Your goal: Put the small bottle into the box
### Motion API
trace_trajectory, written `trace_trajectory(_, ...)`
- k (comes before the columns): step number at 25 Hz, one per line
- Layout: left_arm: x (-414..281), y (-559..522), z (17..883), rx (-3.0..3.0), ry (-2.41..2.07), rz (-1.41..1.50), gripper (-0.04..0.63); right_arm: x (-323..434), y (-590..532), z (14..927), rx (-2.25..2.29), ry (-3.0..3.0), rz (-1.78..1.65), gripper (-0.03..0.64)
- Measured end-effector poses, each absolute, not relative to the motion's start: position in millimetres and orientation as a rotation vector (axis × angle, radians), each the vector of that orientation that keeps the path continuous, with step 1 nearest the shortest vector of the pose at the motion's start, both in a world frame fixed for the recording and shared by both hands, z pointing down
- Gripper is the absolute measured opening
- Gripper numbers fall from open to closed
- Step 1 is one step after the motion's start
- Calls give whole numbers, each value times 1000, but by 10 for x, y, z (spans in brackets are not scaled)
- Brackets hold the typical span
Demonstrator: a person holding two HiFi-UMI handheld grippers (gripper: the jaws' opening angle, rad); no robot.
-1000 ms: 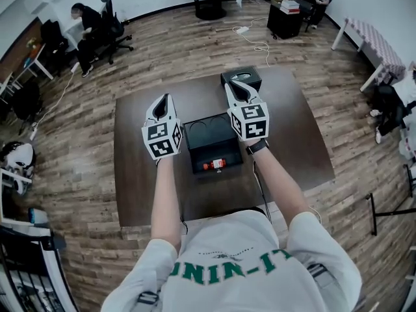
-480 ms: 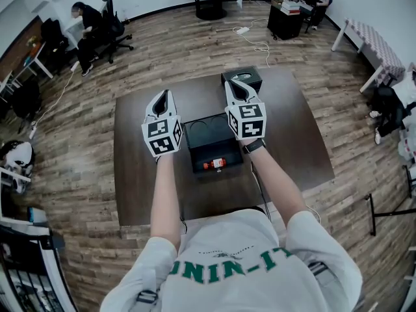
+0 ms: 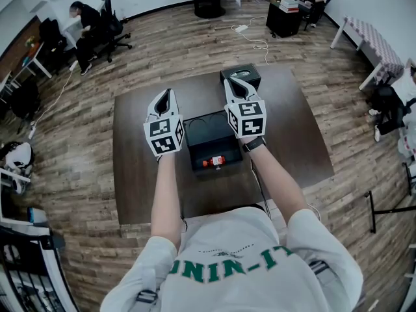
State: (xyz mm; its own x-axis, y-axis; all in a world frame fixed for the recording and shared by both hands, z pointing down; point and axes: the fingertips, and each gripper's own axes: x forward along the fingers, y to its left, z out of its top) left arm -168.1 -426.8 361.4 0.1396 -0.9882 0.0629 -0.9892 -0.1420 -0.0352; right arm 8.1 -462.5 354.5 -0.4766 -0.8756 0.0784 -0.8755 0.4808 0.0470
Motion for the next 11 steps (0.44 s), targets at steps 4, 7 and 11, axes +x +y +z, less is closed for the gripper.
trace_trajectory(4,-1646,-4279,3616,2367,-2040,114,12,135,-4631,3551,1558,-2618,3,15)
trace_trajectory(7,-1640,-4275,3642,2368,-2035,115,12,146,-4610,3580,1546,-2616,-3,15)
trace_trajectory(11,-1625,-4279,3697,2367,-2029,112,12,124,-4579,3654,1510,-2617,-16,15)
